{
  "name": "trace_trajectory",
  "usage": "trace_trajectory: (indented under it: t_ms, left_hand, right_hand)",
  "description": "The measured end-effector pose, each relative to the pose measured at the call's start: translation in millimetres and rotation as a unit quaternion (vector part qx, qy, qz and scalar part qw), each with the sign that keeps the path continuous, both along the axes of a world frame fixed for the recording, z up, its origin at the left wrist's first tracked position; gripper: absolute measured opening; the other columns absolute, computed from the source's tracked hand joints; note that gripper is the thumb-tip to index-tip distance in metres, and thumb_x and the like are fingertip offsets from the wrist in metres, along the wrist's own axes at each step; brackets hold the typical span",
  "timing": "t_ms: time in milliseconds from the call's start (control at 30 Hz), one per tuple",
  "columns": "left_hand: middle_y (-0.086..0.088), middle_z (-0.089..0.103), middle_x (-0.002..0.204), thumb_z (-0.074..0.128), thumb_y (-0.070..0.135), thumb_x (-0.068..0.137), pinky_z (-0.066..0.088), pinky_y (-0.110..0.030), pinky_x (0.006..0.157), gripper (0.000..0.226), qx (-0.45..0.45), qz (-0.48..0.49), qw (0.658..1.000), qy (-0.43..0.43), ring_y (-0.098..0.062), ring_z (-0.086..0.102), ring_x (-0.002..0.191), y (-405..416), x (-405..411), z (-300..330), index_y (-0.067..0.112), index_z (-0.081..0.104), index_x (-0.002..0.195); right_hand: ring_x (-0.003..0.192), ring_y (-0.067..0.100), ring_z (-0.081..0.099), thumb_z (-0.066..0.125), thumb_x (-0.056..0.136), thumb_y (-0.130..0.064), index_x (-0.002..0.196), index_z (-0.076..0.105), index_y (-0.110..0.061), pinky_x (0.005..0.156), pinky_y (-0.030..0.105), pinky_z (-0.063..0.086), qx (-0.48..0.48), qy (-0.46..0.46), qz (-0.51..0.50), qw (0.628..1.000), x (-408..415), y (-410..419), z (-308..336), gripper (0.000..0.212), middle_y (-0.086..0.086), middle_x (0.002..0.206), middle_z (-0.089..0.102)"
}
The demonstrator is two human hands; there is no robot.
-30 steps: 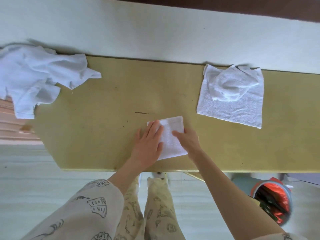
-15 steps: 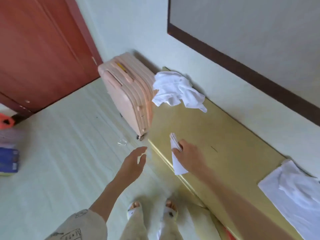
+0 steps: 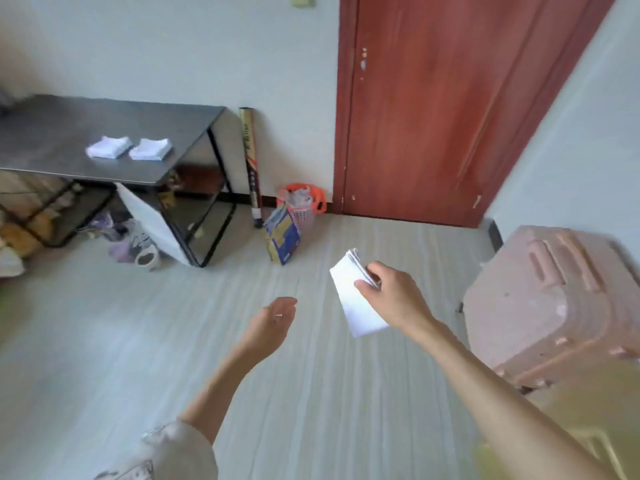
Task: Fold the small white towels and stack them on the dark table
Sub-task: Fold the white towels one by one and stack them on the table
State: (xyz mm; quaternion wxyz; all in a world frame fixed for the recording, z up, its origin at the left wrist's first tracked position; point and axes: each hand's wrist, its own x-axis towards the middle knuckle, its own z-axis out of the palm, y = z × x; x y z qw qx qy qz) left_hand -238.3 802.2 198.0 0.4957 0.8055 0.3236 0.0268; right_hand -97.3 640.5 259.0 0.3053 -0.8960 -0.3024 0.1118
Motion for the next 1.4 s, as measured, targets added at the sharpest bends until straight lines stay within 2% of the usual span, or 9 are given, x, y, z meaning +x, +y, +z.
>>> trace_trajectory:
  t_ms: [267, 467, 633, 800, 900, 1067, 1233, 1300, 1400]
  left_hand:
    - [-0.002, 0.063, 0.105, 0.042, 0.02, 0.097, 0.043, -0.027, 0.075, 0.018, -0.04, 0.185, 0.981, -0.026, -0.018, 0.058, 0.092, 192, -106, 14, 0.021, 0.056, 0.107]
    - [-0.001, 0.061, 0.104, 0.04, 0.021, 0.098, 0.045, -0.022, 0.07, 0.021, -0.071, 0.215, 0.974, -0.016, -0.016, 0.058, 0.09, 308, -116, 3, 0.019, 0.056, 0.111]
    - [-0.001, 0.061, 0.106, 0.038, 0.021, 0.099, 0.045, -0.022, 0.072, 0.02, -0.084, 0.224, 0.971, -0.003, -0.016, 0.058, 0.094, 432, -102, 1, 0.021, 0.055, 0.109]
    - [-0.003, 0.061, 0.108, 0.037, 0.021, 0.099, 0.046, -0.025, 0.075, 0.021, -0.078, 0.25, 0.965, 0.003, -0.019, 0.058, 0.098, 552, -96, 12, 0.019, 0.055, 0.11]
    - [-0.005, 0.062, 0.109, 0.039, 0.022, 0.098, 0.048, -0.03, 0.081, 0.02, -0.091, 0.269, 0.959, -0.016, -0.021, 0.059, 0.099, 619, -90, 13, 0.019, 0.055, 0.11]
    - [-0.002, 0.058, 0.121, 0.044, 0.037, 0.096, 0.051, -0.031, 0.085, 0.029, -0.214, 0.289, 0.931, -0.066, -0.018, 0.059, 0.105, 728, -74, -4, 0.021, 0.05, 0.12]
    - [-0.001, 0.052, 0.131, 0.043, 0.063, 0.079, 0.046, -0.042, 0.093, 0.066, -0.41, 0.244, 0.869, -0.13, -0.02, 0.051, 0.12, 855, -56, -25, 0.024, 0.04, 0.132]
    - [-0.002, 0.055, 0.131, 0.041, 0.065, 0.076, 0.047, -0.042, 0.094, 0.072, -0.44, 0.202, 0.864, -0.138, -0.02, 0.054, 0.118, 904, -46, -29, 0.022, 0.043, 0.134]
    - [-0.002, 0.062, 0.121, 0.035, 0.06, 0.084, 0.051, -0.034, 0.084, 0.06, -0.445, 0.141, 0.875, -0.129, -0.016, 0.06, 0.103, 964, -23, -24, 0.021, 0.053, 0.126]
  right_hand:
    - [0.07, 0.026, 0.05, 0.057, 0.086, -0.028, 0.077, 0.051, -0.008, 0.06, 0.034, 0.038, 0.038, 0.016, 0.158, 0.987, -61, 236, 14, 0.023, 0.003, 0.068, 0.054]
    - [0.069, 0.019, 0.052, 0.058, 0.088, -0.028, 0.079, 0.051, -0.016, 0.058, 0.03, 0.037, 0.037, 0.054, 0.236, 0.97, -62, 378, 0, 0.016, 0.001, 0.075, 0.06]
    - [0.06, 0.006, 0.049, 0.058, 0.089, -0.027, 0.079, 0.052, -0.018, 0.051, 0.014, 0.036, 0.046, 0.076, 0.255, 0.963, -41, 509, -15, 0.014, -0.006, 0.071, 0.056]
    - [0.078, 0.02, 0.058, 0.058, 0.088, -0.029, 0.087, 0.057, -0.014, 0.063, 0.028, 0.04, 0.028, 0.08, 0.279, 0.957, -24, 637, -15, 0.015, 0.002, 0.084, 0.064]
    - [0.084, 0.021, 0.057, 0.06, 0.087, -0.027, 0.093, 0.06, -0.009, 0.067, 0.026, 0.037, 0.031, 0.08, 0.293, 0.952, -19, 709, -10, 0.019, 0.004, 0.091, 0.066]
    - [0.08, 0.018, 0.055, 0.062, 0.085, -0.022, 0.09, 0.06, -0.007, 0.068, 0.026, 0.038, 0.051, 0.115, 0.311, 0.942, -13, 826, -6, 0.016, 0.0, 0.087, 0.062]
    - [0.088, 0.011, 0.059, 0.063, 0.086, -0.02, 0.091, 0.058, -0.015, 0.074, 0.021, 0.043, 0.075, 0.185, 0.319, 0.926, -10, 937, -2, 0.008, -0.008, 0.091, 0.062]
    - [0.089, 0.007, 0.06, 0.063, 0.087, -0.016, 0.089, 0.057, -0.019, 0.076, 0.018, 0.045, 0.088, 0.222, 0.307, 0.921, -7, 974, 3, 0.007, -0.009, 0.093, 0.063]
    - [0.085, 0.002, 0.061, 0.062, 0.088, -0.012, 0.088, 0.056, -0.023, 0.071, 0.01, 0.046, 0.109, 0.283, 0.258, 0.917, 4, 1021, 4, 0.013, -0.011, 0.092, 0.063]
